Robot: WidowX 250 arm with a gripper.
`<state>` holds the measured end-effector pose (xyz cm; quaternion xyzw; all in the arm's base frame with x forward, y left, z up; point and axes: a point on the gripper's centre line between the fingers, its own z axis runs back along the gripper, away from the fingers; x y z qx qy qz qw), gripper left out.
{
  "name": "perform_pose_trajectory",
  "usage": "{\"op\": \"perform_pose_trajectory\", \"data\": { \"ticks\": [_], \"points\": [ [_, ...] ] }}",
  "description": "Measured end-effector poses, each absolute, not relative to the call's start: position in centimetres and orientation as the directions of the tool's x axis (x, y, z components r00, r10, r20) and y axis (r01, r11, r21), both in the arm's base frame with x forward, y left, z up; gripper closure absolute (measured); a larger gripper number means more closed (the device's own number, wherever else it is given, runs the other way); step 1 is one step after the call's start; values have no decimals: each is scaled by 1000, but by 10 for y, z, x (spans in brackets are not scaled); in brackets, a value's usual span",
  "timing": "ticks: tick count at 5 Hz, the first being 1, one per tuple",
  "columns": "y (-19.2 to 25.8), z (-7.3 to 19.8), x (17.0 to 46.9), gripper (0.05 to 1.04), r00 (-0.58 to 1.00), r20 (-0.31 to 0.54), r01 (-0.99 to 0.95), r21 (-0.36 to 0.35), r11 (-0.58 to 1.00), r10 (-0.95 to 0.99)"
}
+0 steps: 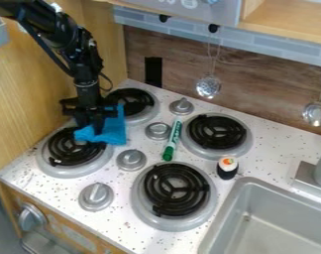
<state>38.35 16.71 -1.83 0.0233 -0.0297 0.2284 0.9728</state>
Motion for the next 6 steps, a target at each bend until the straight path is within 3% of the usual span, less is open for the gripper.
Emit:
{"op": "perform_pose_trajectory", "data": {
  "ticks": [1,2,4,6],
  "points": [
    [158,-9,375,894,902,72,-427,4,904,426],
    [154,15,373,943,906,130,-405,-13,914,403],
    [138,36,361,963,920,137,-363,-63,930,368],
    [107,76,328,963,936,143,-299,-149,942,320]
  ]
}}
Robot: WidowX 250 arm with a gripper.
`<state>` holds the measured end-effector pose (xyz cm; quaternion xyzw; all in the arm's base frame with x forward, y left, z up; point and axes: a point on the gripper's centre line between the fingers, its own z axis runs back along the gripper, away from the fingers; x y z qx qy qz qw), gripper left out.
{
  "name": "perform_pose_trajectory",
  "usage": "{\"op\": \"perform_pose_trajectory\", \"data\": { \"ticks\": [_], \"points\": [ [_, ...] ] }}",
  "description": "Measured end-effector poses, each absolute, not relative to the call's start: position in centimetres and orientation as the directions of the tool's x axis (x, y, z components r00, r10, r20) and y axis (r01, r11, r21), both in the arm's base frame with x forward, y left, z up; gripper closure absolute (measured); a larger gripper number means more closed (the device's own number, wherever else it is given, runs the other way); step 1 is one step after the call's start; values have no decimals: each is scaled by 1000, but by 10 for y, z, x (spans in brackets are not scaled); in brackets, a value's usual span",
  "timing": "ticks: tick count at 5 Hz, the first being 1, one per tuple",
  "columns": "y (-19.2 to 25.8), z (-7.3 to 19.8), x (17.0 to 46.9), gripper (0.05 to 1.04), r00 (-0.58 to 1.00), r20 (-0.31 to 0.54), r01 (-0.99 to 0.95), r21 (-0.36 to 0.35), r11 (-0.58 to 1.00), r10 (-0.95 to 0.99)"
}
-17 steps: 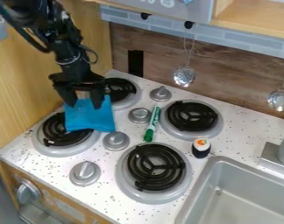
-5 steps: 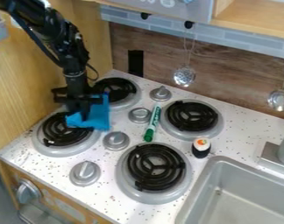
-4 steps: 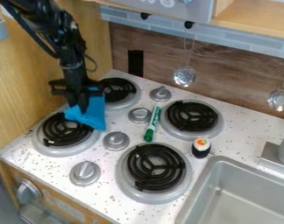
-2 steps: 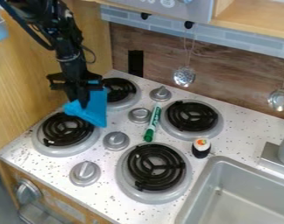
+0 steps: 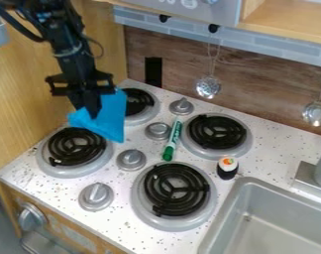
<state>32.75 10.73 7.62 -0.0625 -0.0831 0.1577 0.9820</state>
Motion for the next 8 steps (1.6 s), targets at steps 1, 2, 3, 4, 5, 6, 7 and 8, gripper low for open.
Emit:
{"op": "perform_pose_trajectory", "data": {
  "ticks": [1,2,3,4,5,6,7,8],
  "points": [
    [92,86,308,963,950,130,-258,-184,948,284],
    [67,82,289,963,973,112,-179,-188,966,202],
    [37,77,271,963,989,96,-93,-191,977,113],
    [17,65,260,963,995,60,-62,-197,978,75],
    [-7,52,249,963,999,41,-21,-194,981,29],
    [-18,47,247,963,999,47,-7,-189,982,16],
    [-23,43,245,963,999,51,2,-185,983,8],
    [-27,37,244,963,999,42,7,-182,983,1]
  ]
}}
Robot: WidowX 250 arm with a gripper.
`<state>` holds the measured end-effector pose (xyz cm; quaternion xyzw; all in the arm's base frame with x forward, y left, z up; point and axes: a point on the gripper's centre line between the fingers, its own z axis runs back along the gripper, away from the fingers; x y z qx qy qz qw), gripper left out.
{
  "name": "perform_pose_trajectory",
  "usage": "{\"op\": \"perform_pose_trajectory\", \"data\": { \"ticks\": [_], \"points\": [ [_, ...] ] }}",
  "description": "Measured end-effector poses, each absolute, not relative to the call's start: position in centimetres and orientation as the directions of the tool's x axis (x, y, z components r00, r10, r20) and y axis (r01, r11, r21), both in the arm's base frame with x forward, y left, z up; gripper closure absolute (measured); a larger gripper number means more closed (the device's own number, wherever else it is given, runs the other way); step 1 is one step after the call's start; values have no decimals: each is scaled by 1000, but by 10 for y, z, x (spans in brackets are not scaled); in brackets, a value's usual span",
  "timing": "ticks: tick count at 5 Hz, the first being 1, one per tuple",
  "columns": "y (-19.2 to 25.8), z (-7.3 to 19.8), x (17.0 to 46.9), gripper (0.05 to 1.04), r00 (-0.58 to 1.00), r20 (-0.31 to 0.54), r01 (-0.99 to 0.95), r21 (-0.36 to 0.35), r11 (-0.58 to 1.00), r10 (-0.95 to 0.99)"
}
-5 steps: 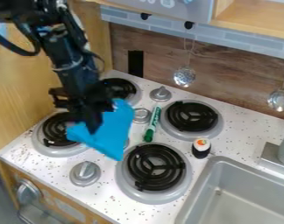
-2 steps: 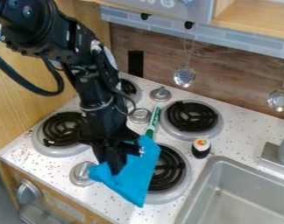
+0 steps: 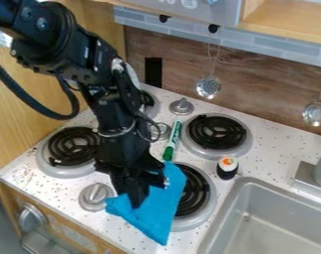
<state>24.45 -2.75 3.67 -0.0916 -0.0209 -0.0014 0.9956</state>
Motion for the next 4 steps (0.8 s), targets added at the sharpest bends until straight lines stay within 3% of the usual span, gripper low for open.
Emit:
{"op": "perform_pose_trajectory", "data": {
  "ticks": [2,4],
  "points": [
    [-40,16,246,963,1000,27,17,-146,989,-13],
    [-63,-5,245,963,998,18,70,-176,982,-68]
  ]
}}
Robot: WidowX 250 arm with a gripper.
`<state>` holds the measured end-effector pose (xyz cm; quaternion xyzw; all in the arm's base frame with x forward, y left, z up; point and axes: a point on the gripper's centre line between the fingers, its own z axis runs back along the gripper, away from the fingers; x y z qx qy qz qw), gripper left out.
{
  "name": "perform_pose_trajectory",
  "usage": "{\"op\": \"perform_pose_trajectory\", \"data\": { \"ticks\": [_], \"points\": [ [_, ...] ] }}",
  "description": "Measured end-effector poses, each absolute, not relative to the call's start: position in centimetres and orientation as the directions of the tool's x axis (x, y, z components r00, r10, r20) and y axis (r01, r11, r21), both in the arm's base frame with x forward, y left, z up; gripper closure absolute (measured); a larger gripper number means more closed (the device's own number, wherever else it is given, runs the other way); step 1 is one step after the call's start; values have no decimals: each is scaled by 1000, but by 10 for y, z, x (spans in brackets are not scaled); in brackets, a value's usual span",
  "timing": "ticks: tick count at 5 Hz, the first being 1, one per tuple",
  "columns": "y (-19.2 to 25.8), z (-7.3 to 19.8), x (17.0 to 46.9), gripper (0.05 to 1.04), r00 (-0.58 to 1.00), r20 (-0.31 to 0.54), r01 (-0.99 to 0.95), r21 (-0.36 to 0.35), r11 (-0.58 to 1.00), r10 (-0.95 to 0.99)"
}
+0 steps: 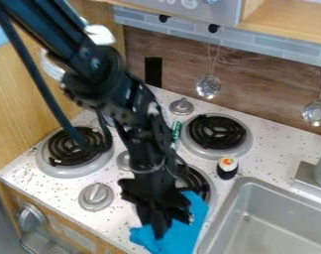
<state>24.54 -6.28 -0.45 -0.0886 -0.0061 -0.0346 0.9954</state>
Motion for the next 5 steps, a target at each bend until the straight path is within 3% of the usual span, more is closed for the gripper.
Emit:
{"op": "perform_pose_trajectory", "data": {
  "ticks": [1,3,5],
  "points": [
    [-73,-10,247,963,996,26,88,-187,978,-85],
    [-72,-37,250,937,999,3,47,-85,995,-47],
    [-69,-40,251,482,999,-39,4,-12,1000,-5]
  ]
}}
